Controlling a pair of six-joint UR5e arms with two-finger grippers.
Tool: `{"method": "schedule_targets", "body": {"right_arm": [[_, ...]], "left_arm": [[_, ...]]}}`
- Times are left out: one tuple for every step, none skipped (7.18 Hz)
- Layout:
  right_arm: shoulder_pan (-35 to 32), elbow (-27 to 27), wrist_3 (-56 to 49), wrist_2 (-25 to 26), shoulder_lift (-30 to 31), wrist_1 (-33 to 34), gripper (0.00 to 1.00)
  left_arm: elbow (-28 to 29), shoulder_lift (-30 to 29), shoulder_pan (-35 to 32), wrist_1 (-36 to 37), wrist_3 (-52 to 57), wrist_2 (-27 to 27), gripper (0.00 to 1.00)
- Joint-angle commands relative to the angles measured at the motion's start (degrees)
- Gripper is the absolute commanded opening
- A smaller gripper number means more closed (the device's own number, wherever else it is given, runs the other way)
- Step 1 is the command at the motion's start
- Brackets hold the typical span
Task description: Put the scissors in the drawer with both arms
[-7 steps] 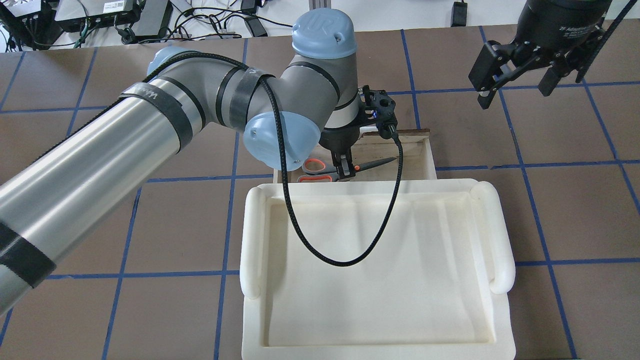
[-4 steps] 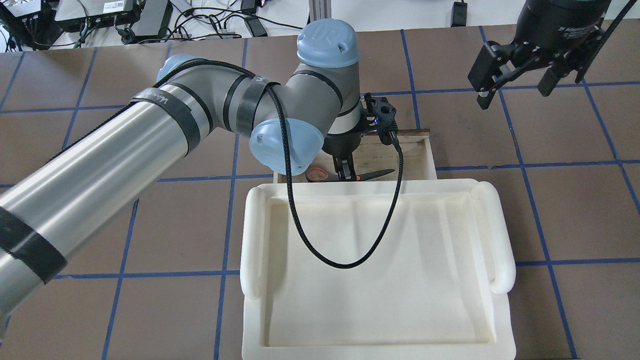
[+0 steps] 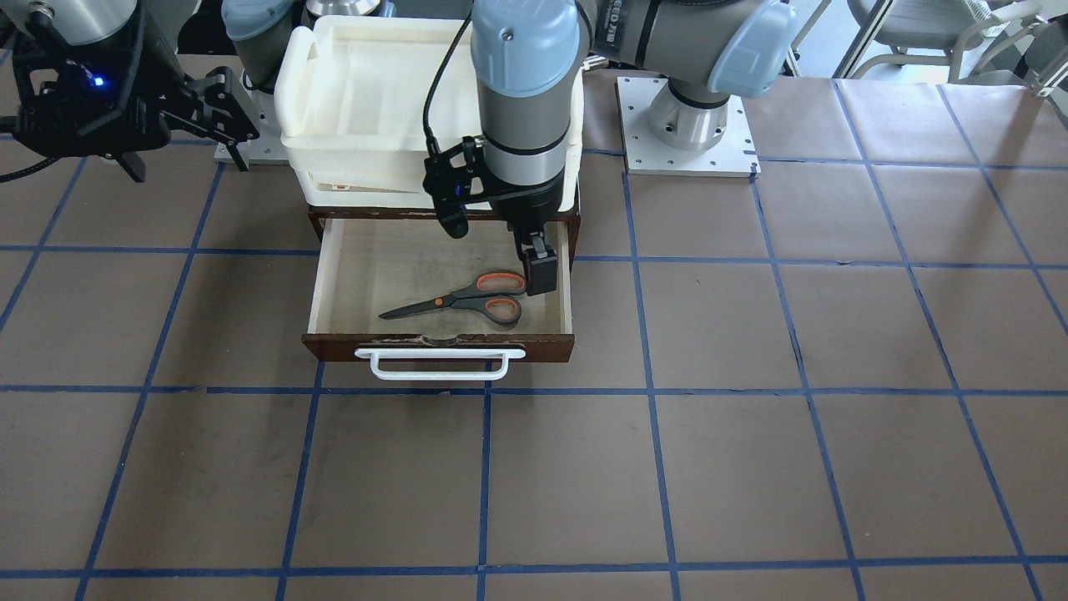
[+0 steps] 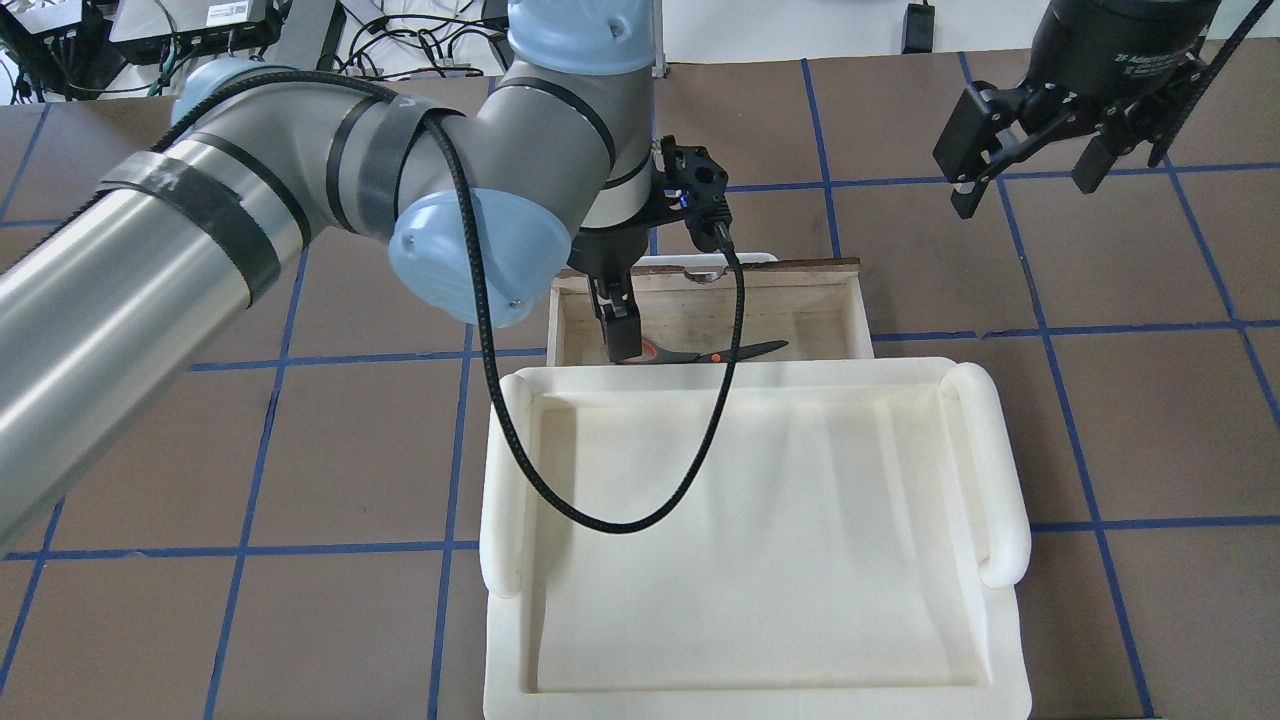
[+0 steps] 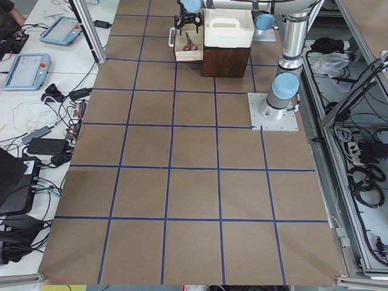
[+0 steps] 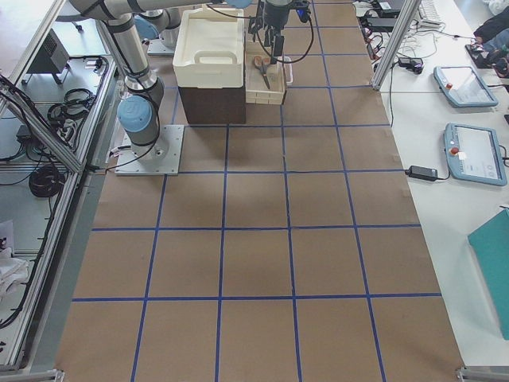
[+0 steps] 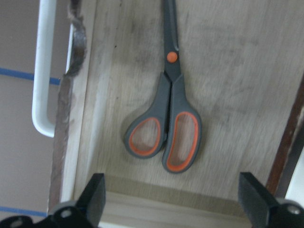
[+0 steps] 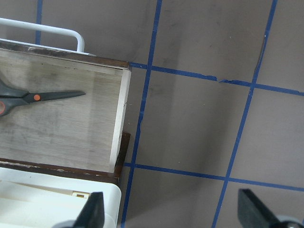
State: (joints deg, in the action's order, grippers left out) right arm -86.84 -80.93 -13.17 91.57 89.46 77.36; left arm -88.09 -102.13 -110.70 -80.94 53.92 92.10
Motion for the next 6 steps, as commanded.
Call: {"method": "schedule_targets", "body": {"right_arm": [[0.0, 0.1, 0.8, -0.3, 0.3, 1.7, 1.00], [-0.1, 0.1, 0.9, -0.3, 0.3, 2.8, 1.00], [-0.1, 0.1, 1.9, -0.3, 0.3, 2.8, 1.00], [-0.1, 0.0, 4.0, -1.2, 0.3, 2.8, 1.00], [-0.2, 0.0, 5.9, -3.0, -0.1, 4.4, 1.00], [-0.3, -0.5, 7.4, -3.2, -0.2, 5.4, 1.00]], "left_arm": [[2.9, 3.4, 11.4, -0.7, -0.6, -0.6, 1.00], [3.5, 4.7, 16.5, -1.0, -2.0, -1.4, 1.00], [3.6, 6.2, 19.3, -1.1, -2.9, -1.5, 1.00], [3.5, 7.0, 20.3, -1.1, -7.7, -1.7, 1.00], [2.8, 7.2, 20.5, -1.2, -13.2, -1.7, 1.00], [2.5, 8.0, 20.7, -1.3, -14.9, -1.6, 1.00]]}}
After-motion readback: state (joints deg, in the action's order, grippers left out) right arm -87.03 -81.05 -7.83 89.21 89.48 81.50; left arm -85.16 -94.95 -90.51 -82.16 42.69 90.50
